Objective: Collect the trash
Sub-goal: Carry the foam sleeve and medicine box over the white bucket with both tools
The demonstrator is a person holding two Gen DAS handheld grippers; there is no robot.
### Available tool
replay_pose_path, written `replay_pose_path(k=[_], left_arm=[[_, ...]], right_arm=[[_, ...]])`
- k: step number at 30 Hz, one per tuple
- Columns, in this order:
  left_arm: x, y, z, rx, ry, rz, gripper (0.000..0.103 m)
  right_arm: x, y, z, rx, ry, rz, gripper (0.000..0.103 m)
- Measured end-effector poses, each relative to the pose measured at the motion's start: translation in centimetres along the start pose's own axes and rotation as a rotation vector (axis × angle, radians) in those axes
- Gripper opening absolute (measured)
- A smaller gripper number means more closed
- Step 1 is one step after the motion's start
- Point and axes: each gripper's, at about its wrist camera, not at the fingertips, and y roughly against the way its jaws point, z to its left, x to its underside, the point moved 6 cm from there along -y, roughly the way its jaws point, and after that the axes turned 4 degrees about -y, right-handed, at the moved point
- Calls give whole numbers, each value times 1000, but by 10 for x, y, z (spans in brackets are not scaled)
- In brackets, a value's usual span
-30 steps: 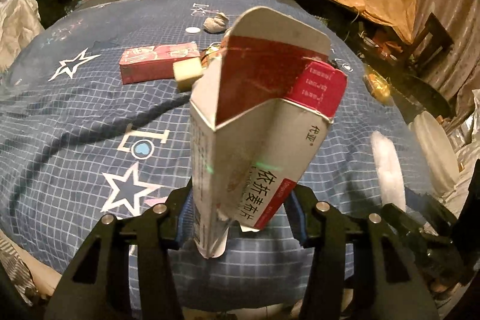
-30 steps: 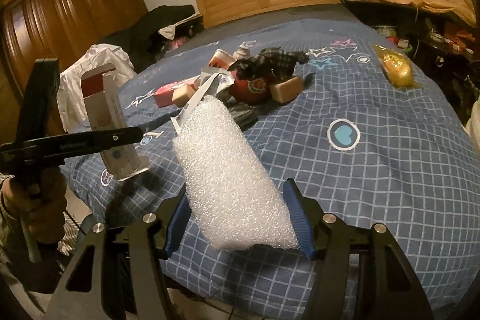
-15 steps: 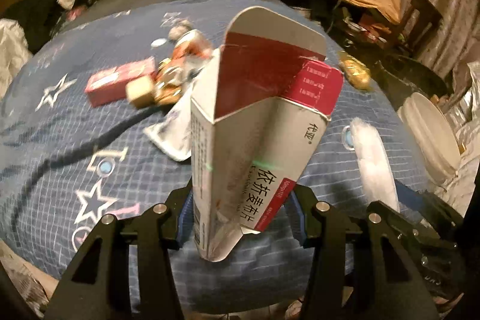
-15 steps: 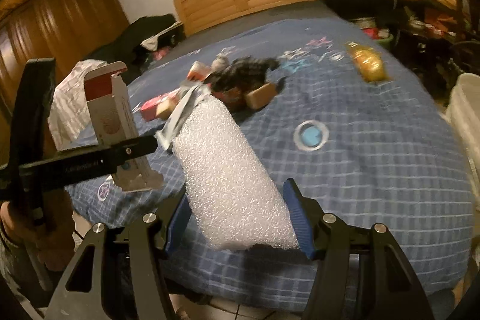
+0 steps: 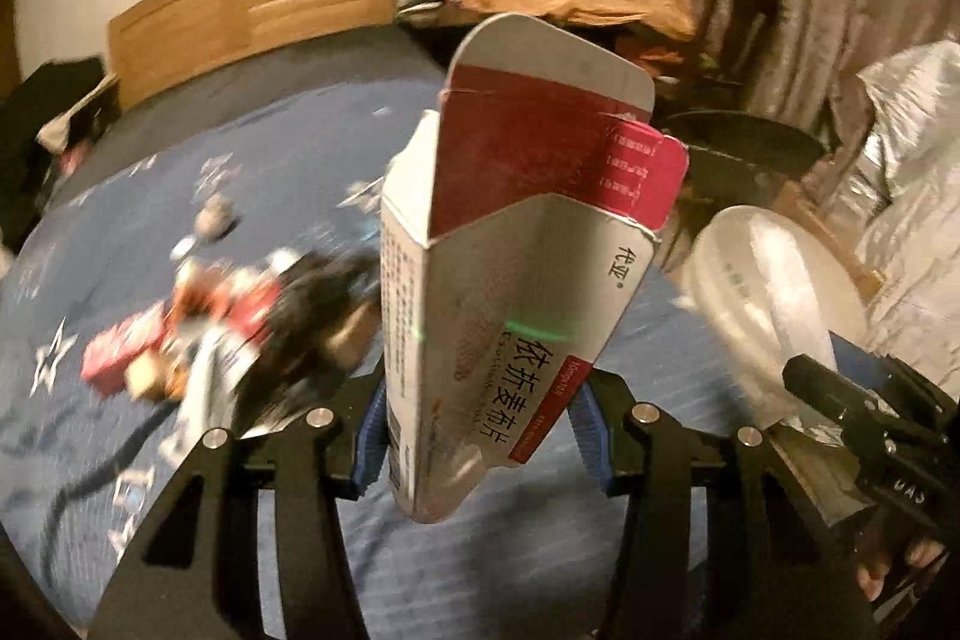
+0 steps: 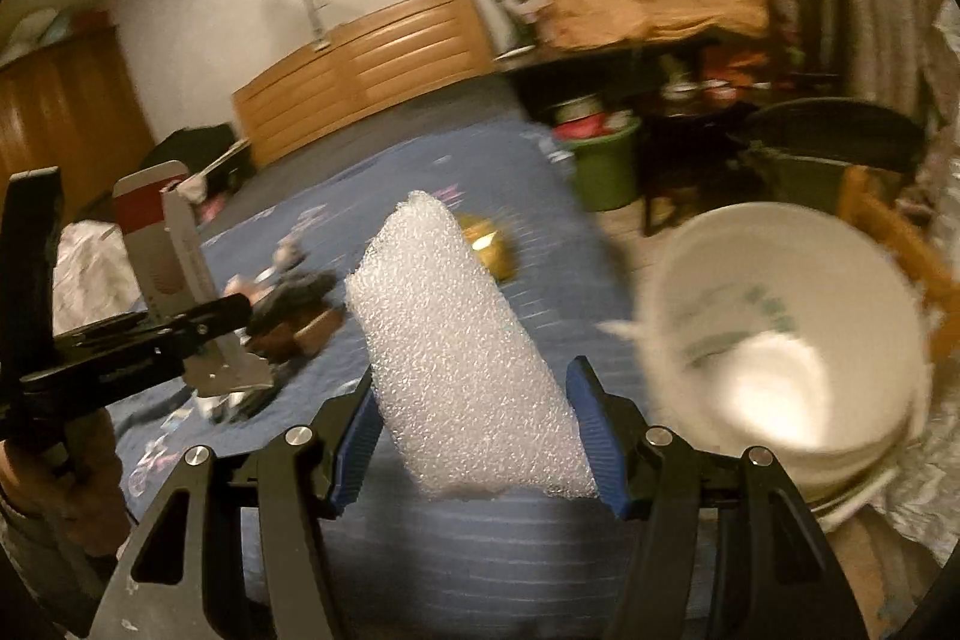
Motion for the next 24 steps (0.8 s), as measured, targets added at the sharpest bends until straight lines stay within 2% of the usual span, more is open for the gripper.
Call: replay_pose_path(k=[8,14,19,24], left_arm=[[-55,-42,-91,90,-122,8,49],[-87,-74,-147,168,-183,37,49],[-107,-95,-191,279,-195,66,49],[-104,-119,-233,340,-238,105,49]], right_arm=[[-60,43,-122,154,-84,-59,61],[-83,65,-205,224,-159,-66,61],[-92,63,-251,250,-191,-36,61],[-93,36,-276,262,-230,16,61]])
